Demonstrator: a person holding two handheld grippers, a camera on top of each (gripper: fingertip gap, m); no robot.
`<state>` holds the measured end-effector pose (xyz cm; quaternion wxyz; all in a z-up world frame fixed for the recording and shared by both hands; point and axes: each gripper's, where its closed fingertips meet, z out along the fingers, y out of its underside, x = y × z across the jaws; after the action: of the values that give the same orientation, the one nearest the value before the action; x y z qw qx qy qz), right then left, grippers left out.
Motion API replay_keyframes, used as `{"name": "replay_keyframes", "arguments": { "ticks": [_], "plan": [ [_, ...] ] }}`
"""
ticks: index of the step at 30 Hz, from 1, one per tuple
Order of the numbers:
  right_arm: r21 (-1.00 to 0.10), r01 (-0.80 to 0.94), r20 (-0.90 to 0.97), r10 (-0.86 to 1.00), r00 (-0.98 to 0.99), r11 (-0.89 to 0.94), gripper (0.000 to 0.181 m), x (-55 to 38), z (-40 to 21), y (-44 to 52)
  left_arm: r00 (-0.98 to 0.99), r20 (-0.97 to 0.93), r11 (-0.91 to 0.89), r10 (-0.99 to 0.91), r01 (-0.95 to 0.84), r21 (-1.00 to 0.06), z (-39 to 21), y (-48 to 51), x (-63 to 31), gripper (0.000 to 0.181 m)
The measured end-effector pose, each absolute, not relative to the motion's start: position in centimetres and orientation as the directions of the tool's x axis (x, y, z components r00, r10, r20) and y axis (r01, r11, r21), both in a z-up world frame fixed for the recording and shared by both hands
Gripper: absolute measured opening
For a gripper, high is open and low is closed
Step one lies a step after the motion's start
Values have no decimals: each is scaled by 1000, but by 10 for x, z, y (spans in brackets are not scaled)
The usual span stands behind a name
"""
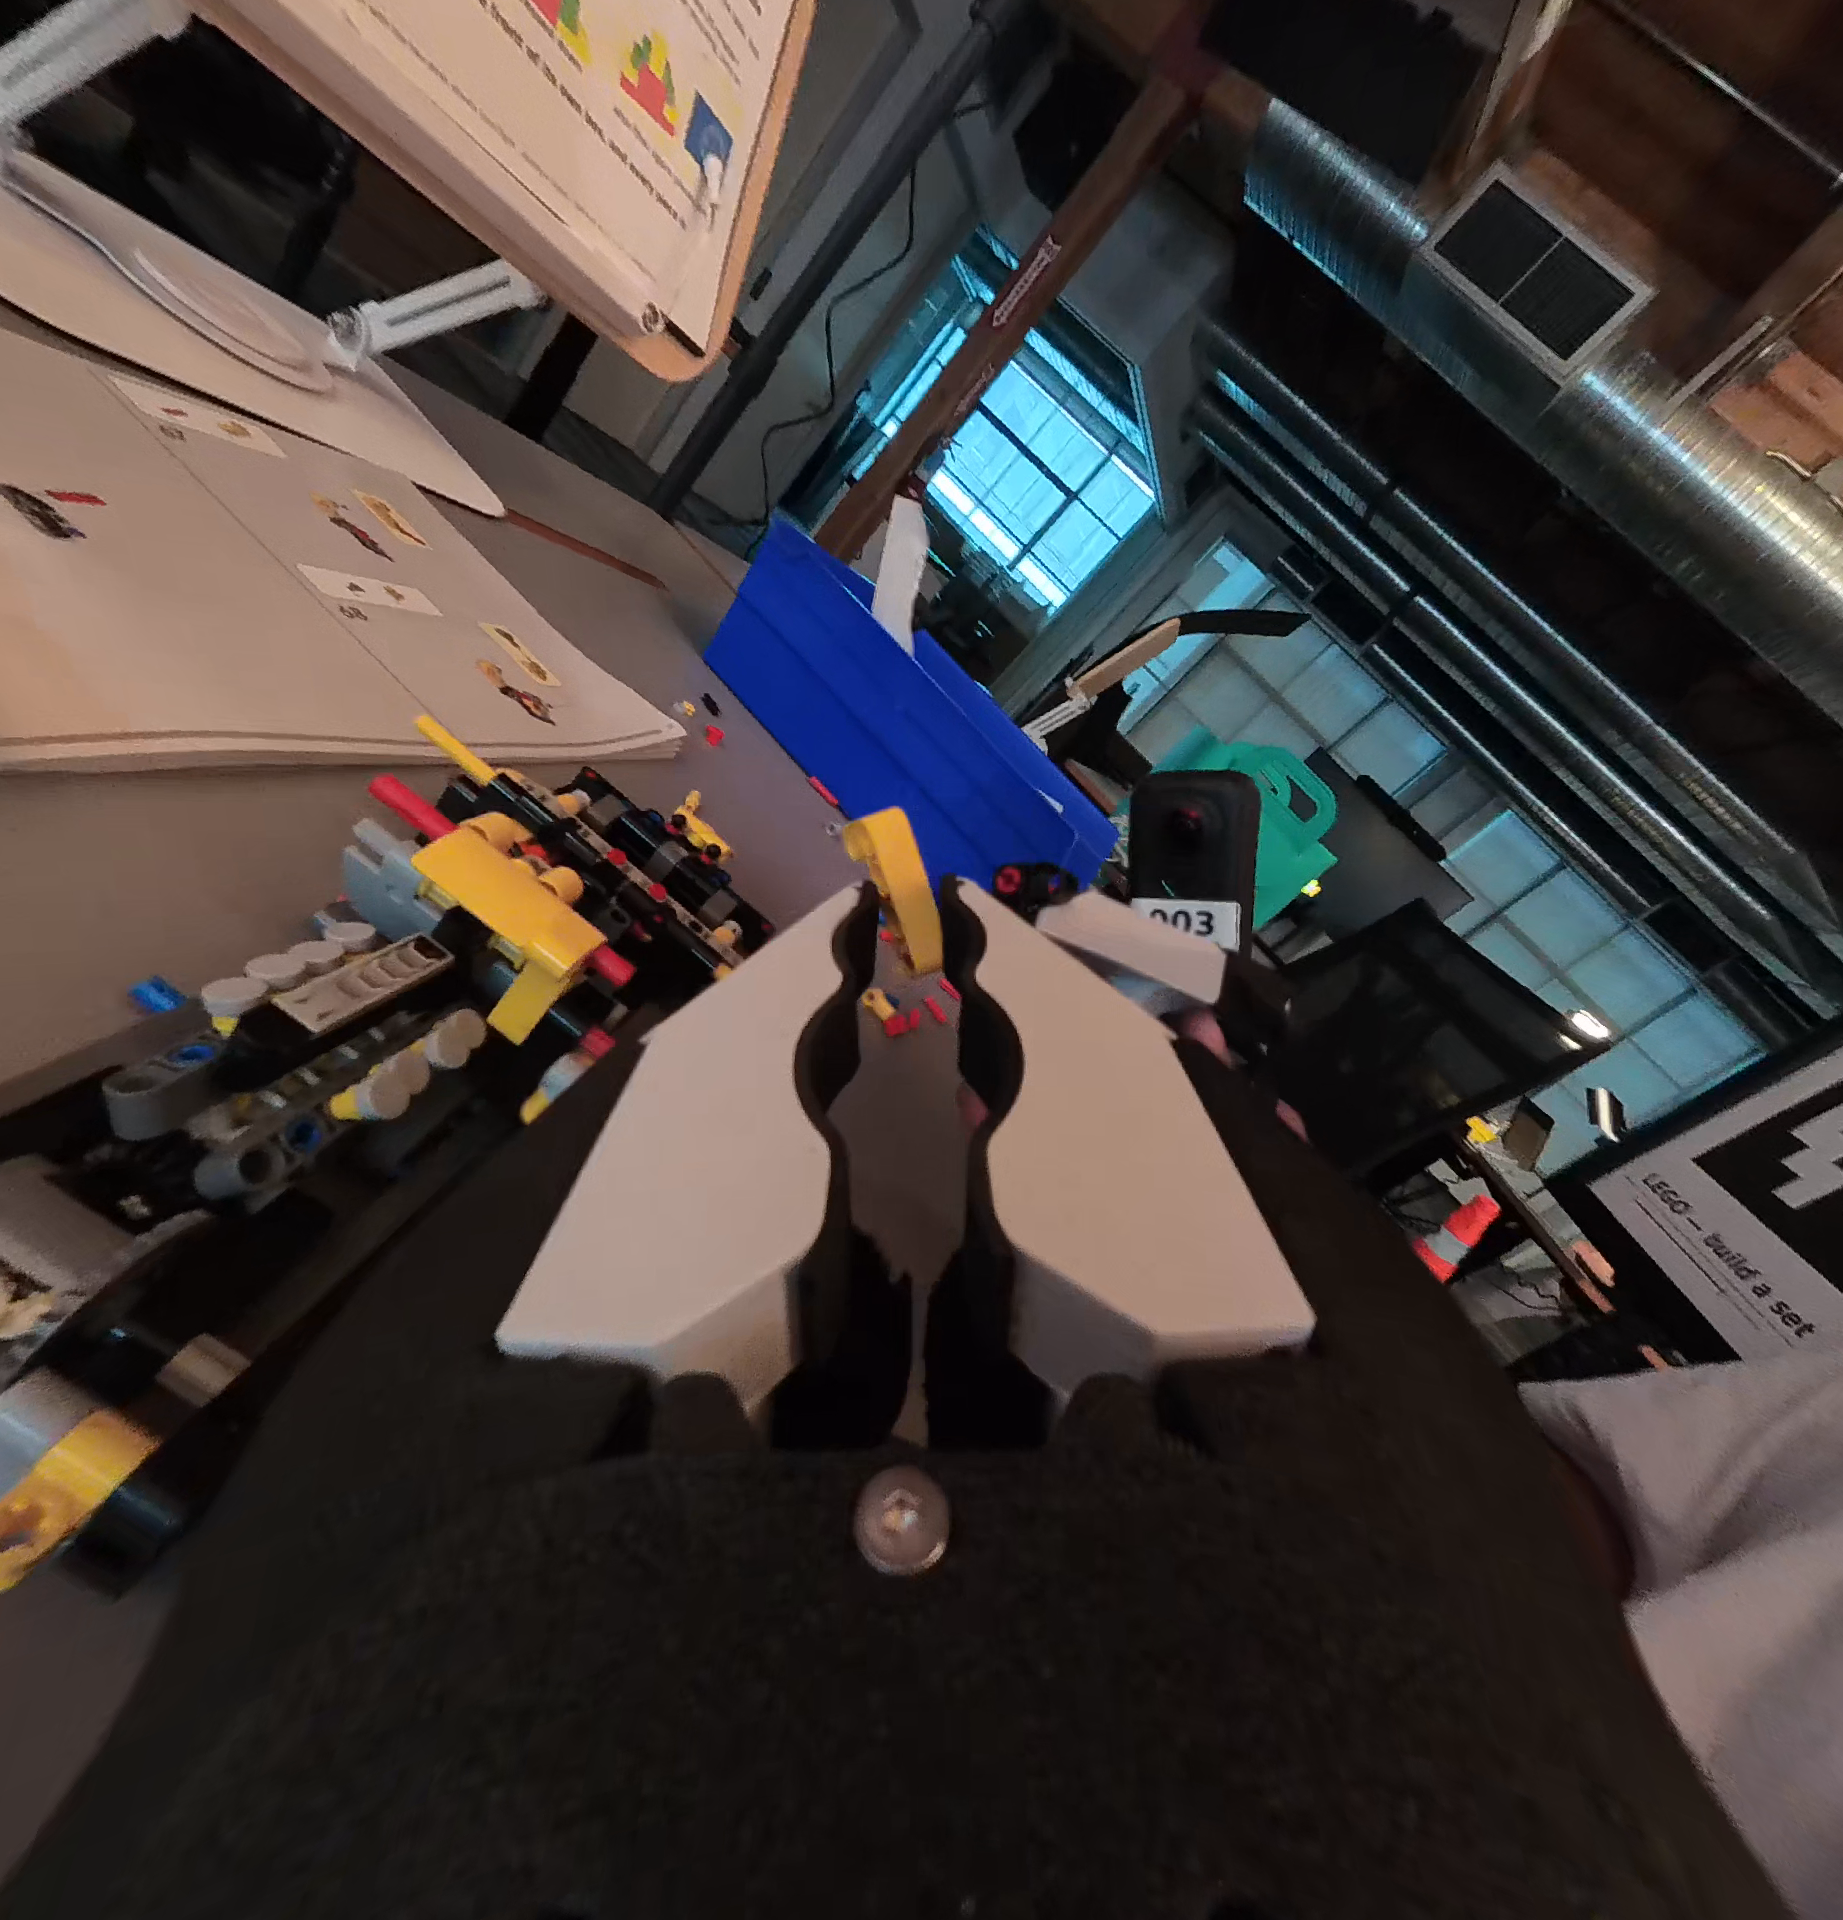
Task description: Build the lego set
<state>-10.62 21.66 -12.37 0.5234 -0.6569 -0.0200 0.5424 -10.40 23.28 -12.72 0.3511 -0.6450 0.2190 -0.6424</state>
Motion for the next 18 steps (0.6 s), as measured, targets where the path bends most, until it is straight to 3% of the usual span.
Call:
{"name": "replay_keyframes", "arguments": {
  "ticks": [6,12,18],
  "plan": [
    [-742,-502,-658,627,417,-445,6,-114,-122,211,-6,712,-700,-702,185,-690,-121,231,-108,9],
    [-772,-468,-632,594,498,-430,6,-112,-129,216,239,471,-447,-849,152,-882,-121,238,-112,9],
    [-819,-426,-574,566,592,-385,6,-111,-132,220,362,366,-353,-857,104,-930,-126,243,-111,8]
  ]
}}
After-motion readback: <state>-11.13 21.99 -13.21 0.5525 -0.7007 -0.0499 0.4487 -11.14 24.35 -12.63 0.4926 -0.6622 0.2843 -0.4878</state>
